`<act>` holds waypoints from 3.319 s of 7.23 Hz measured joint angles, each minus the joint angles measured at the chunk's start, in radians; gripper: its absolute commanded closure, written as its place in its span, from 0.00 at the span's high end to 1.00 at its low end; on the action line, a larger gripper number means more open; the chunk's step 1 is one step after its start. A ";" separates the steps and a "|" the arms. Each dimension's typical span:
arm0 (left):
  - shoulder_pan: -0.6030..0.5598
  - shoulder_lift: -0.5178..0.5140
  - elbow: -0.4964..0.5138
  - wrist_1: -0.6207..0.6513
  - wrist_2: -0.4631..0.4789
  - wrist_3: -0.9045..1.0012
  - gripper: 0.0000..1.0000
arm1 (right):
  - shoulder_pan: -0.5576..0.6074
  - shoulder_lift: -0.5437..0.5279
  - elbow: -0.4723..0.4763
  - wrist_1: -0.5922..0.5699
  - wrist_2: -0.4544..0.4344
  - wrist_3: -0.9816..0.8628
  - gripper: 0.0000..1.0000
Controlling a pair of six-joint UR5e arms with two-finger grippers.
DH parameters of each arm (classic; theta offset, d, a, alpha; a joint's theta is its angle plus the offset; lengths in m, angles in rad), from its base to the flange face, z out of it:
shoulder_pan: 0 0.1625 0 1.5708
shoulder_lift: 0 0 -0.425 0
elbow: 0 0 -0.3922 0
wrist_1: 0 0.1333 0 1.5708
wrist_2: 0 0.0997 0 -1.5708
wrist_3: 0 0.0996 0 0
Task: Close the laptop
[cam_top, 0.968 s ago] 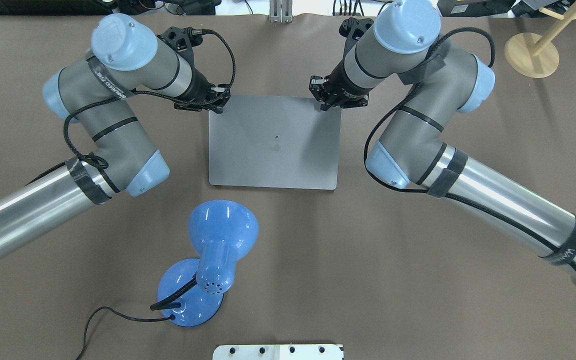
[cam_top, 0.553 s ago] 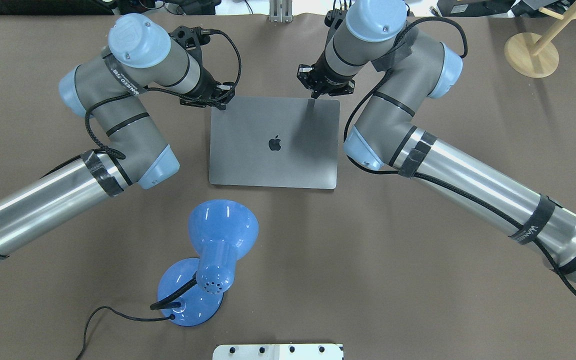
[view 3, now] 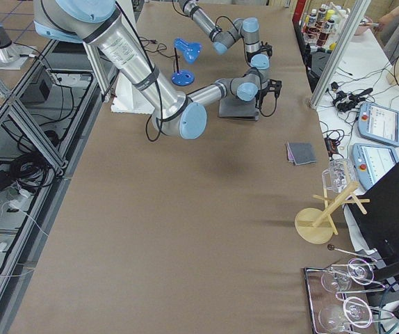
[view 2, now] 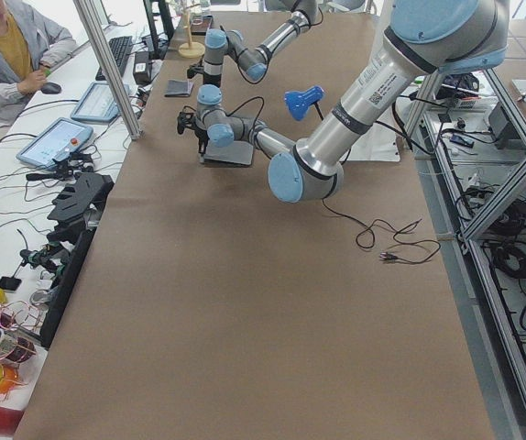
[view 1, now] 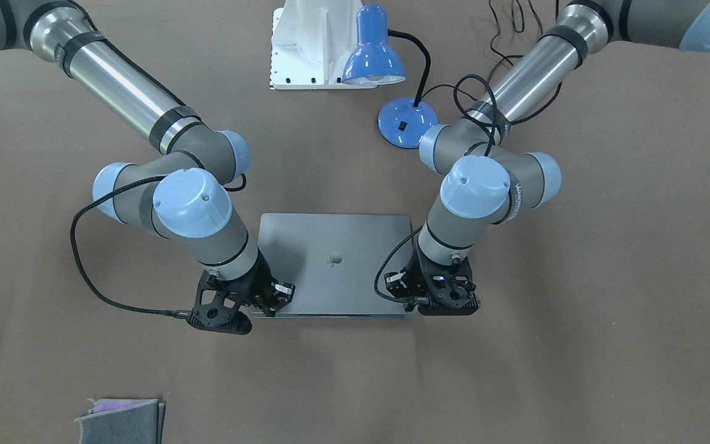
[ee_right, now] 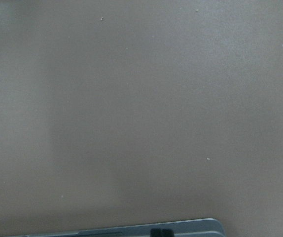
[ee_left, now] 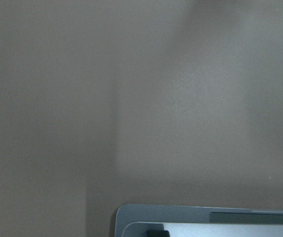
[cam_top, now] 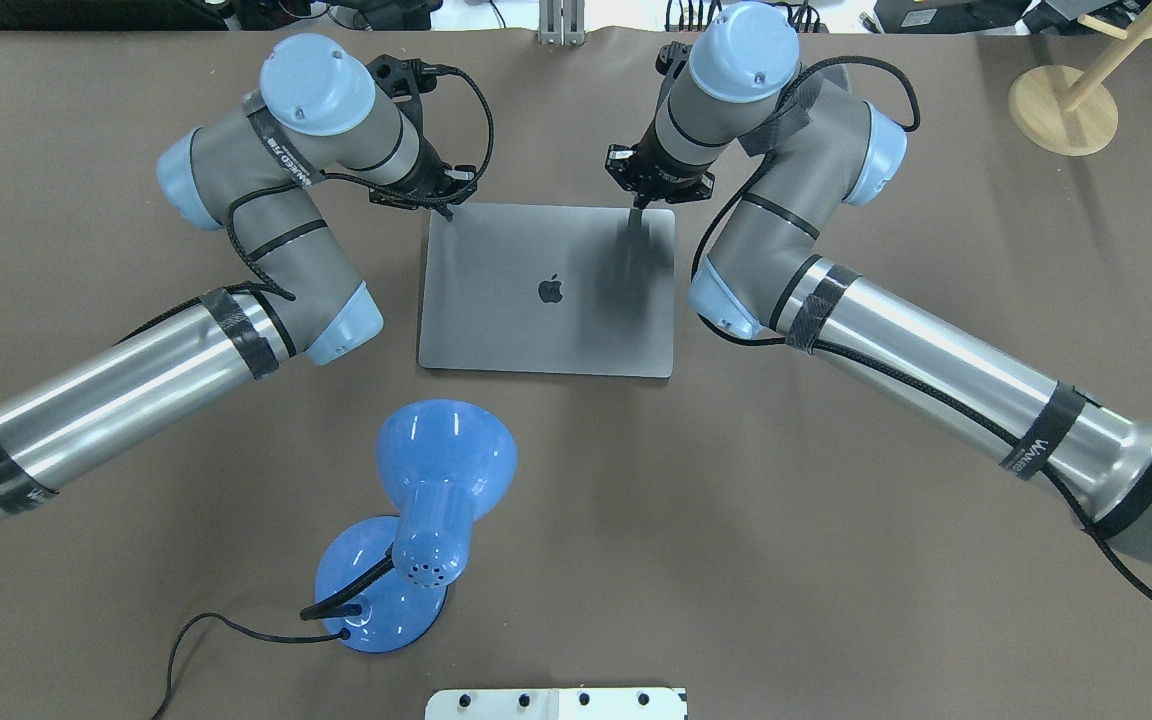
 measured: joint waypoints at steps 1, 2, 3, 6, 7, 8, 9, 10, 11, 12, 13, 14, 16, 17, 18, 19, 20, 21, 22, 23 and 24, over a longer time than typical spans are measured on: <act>0.001 -0.010 0.028 -0.009 0.005 0.003 0.00 | -0.001 0.007 -0.019 0.001 0.009 -0.001 0.00; 0.001 -0.017 0.044 -0.012 0.013 0.011 0.42 | -0.003 0.016 -0.037 0.001 0.016 -0.001 0.00; -0.003 -0.021 0.040 -0.013 0.017 0.019 0.97 | 0.003 0.022 -0.042 0.001 0.032 0.000 0.58; -0.120 0.067 -0.146 0.122 -0.082 0.106 0.98 | 0.132 -0.077 0.109 -0.012 0.186 -0.025 1.00; -0.194 0.166 -0.273 0.224 -0.158 0.247 0.98 | 0.209 -0.174 0.198 -0.033 0.249 -0.092 1.00; -0.267 0.279 -0.396 0.318 -0.203 0.411 0.98 | 0.307 -0.281 0.291 -0.096 0.322 -0.219 1.00; -0.329 0.403 -0.513 0.400 -0.222 0.555 0.98 | 0.399 -0.402 0.397 -0.179 0.384 -0.373 1.00; -0.384 0.539 -0.613 0.455 -0.232 0.672 0.98 | 0.474 -0.532 0.493 -0.246 0.411 -0.533 1.00; -0.437 0.666 -0.675 0.482 -0.253 0.776 0.98 | 0.539 -0.653 0.555 -0.287 0.411 -0.697 1.00; -0.485 0.770 -0.700 0.488 -0.278 0.859 0.98 | 0.586 -0.748 0.577 -0.303 0.390 -0.839 1.00; -0.533 0.850 -0.708 0.488 -0.291 0.935 0.98 | 0.623 -0.823 0.581 -0.312 0.358 -0.962 1.00; -0.575 0.903 -0.706 0.490 -0.296 1.000 0.98 | 0.654 -0.871 0.581 -0.332 0.333 -1.059 1.00; -0.662 0.949 -0.656 0.490 -0.332 1.053 0.98 | 0.684 -0.894 0.593 -0.383 0.319 -1.136 1.00; -0.697 0.953 -0.632 0.487 -0.376 1.067 0.98 | 0.687 -0.892 0.594 -0.391 0.319 -1.143 1.00; -0.714 0.953 -0.619 0.489 -0.401 1.068 0.98 | 0.688 -0.891 0.594 -0.393 0.323 -1.146 1.00; -0.726 0.951 -0.615 0.491 -0.412 1.062 0.98 | 0.688 -0.891 0.593 -0.394 0.326 -1.147 1.00; -0.739 0.948 -0.616 0.493 -0.416 1.059 0.98 | 0.689 -0.890 0.591 -0.393 0.326 -1.147 1.00; -0.744 0.945 -0.615 0.493 -0.415 1.058 0.98 | 0.689 -0.894 0.595 -0.390 0.325 -1.147 1.00; -0.746 0.946 -0.614 0.493 -0.413 1.058 0.98 | 0.689 -0.902 0.604 -0.386 0.325 -1.148 1.00; -0.746 0.947 -0.614 0.493 -0.413 1.058 0.98 | 0.689 -0.908 0.610 -0.387 0.325 -1.147 1.00; -0.746 0.947 -0.615 0.493 -0.414 1.057 0.98 | 0.689 -0.912 0.612 -0.387 0.325 -1.147 1.00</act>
